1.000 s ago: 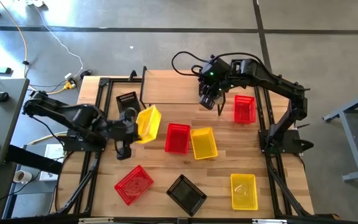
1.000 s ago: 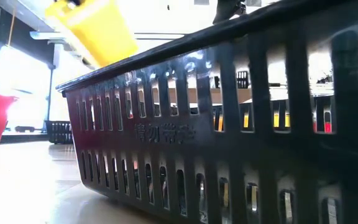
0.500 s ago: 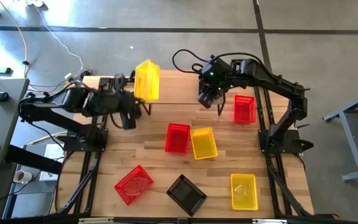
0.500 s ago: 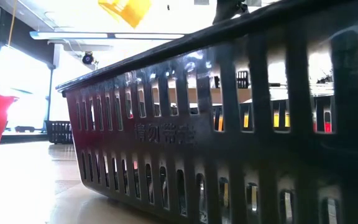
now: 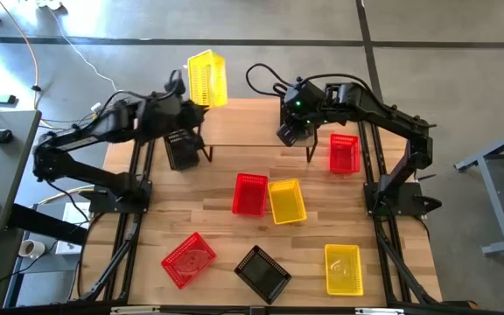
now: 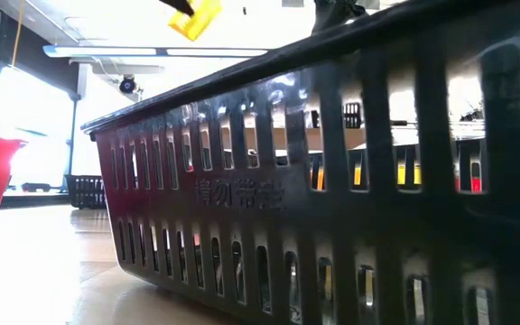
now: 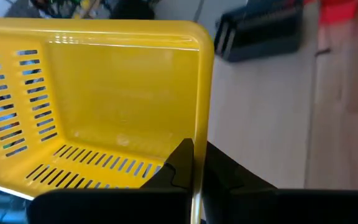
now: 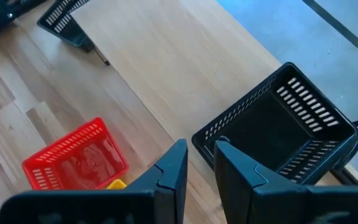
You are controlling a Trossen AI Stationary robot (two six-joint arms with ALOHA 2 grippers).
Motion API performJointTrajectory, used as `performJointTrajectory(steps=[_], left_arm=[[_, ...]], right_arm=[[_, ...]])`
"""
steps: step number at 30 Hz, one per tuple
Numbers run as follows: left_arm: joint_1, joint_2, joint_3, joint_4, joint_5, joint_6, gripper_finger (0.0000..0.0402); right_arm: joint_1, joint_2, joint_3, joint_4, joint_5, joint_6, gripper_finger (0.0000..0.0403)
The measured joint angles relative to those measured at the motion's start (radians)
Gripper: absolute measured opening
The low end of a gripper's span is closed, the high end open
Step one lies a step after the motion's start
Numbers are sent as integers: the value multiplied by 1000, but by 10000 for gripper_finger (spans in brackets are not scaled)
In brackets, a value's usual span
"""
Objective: Stack baskets on shelf by color
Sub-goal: Put the top left yellow bin on the shelf
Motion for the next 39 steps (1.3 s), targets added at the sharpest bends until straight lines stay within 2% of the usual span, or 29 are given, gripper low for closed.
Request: performJointTrajectory(steps=[8,11,17,39], left_arm=[[55,117,-2,-76,98,-77,1],[56,140,-2,-112,108,-85,1],[56,173,-2,-177,191,-124,1],[87,316,-1,-308,223,-157,1]], right_arm=[[0,0,0,0,0,0,65],[0,0,0,0,0,-6,65],[0,0,0,0,1,-5,65],[0,0,0,-3,1,-4,65]])
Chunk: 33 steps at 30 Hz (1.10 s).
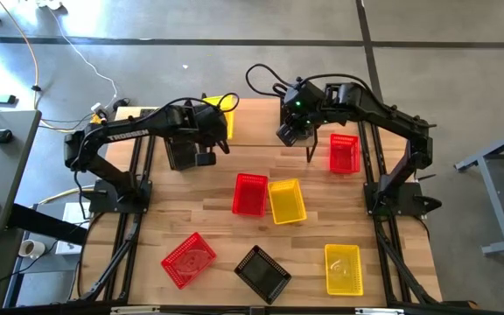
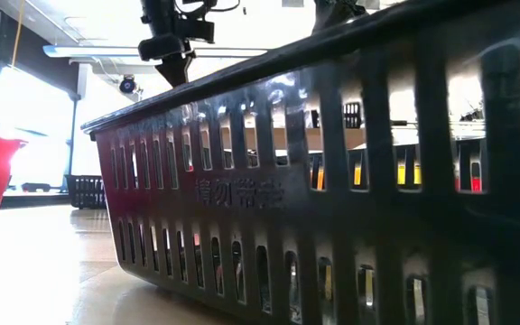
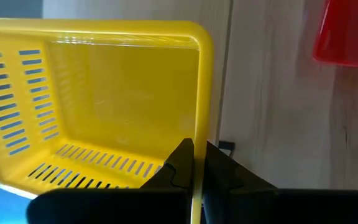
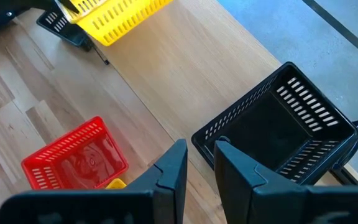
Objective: Stack baskets on shelf by color
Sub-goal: Put the top left yellow bin on the shelf
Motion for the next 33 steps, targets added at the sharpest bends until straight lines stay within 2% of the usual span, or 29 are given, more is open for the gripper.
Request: performJointTrajectory(steps=[8,20,33], left_arm=[[9,6,0,-2,33,20,3],[32,6,0,-2,27,43,4],[67,5,0,17,101,28,5]], right_arm=[[0,0,0,0,-1,3,65],[0,0,0,0,-2,3,65],[0,0,0,0,-3,3,65]])
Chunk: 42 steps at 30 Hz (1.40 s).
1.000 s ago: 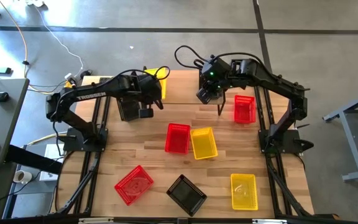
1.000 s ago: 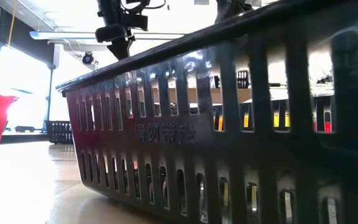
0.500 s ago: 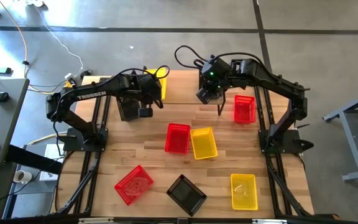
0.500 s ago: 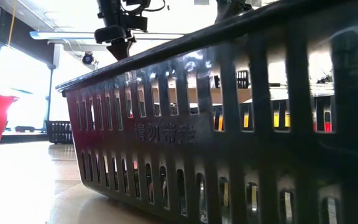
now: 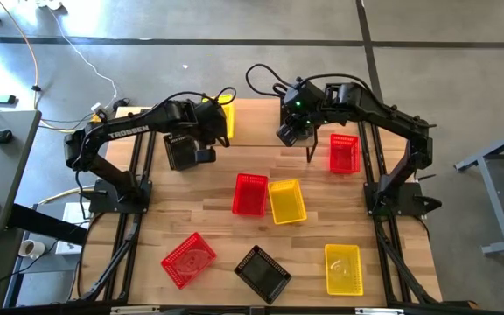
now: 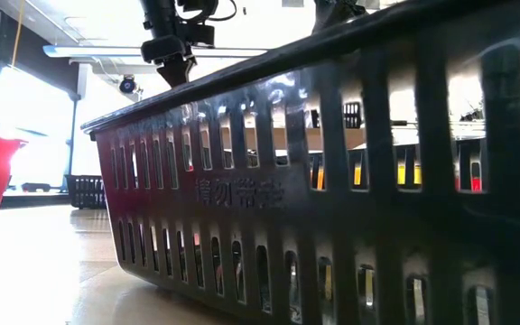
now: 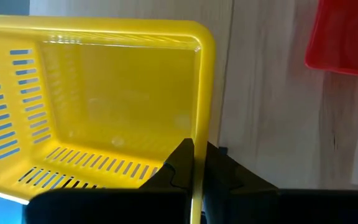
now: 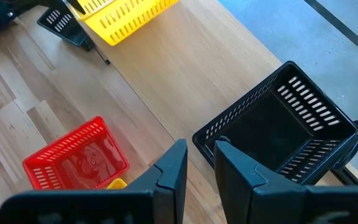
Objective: Stack baskets on shelf by color
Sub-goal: Put the top left yellow bin on the shelf, then put the middle red bin on the shelf
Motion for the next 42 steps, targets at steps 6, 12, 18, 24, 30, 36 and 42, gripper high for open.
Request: performJointTrajectory(steps=[6,12,18,24,30,36,42], left_arm=[[0,0,0,0,6,0,9],[0,0,0,-1,7,-2,27],[0,0,0,1,6,-4,41],[0,0,0,40,11,-27,54],[-1,0,0,51,14,-45,73],[-1,0,7,42,44,-80,100],[-1,0,81,18,71,-132,129]], right_arm=[[0,0,0,0,0,-5,65],[0,0,0,0,0,-7,65],[0,0,0,0,0,-7,65],[0,0,0,0,0,-7,65],[0,0,0,0,0,-8,65],[0,0,0,0,-1,-8,65],[0,0,0,2,-47,-54,65]])
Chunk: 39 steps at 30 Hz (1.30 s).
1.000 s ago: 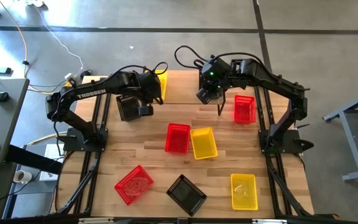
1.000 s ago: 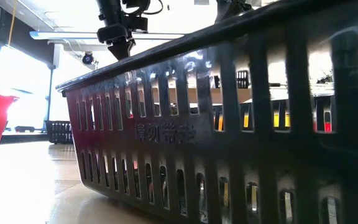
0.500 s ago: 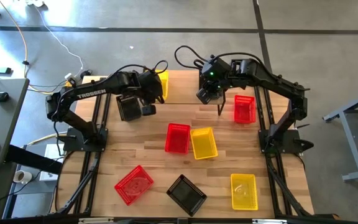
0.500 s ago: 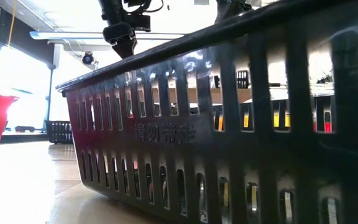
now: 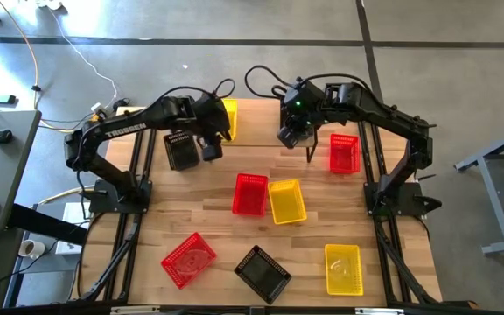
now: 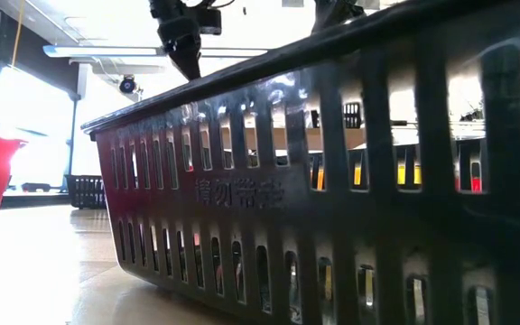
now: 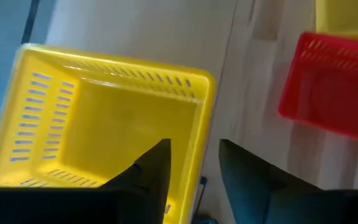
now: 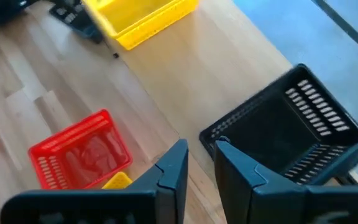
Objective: Stack baskets on shelf by color
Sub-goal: Put the middle red bin on the shelf
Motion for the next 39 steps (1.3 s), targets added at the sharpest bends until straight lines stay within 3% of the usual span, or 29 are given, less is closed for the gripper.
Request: performJointTrajectory(steps=[8,15,25,39], left_arm=[[0,-17,134,-113,7,-36,135],[0,-112,152,-137,18,-117,129],[-36,-237,152,-179,37,-150,129],[-47,-266,151,-292,86,-201,129]], right_arm=[[0,0,0,60,-118,-144,65],[12,0,0,109,-270,-207,73],[165,15,0,185,-257,-48,142],[389,190,0,211,-229,-85,144]])
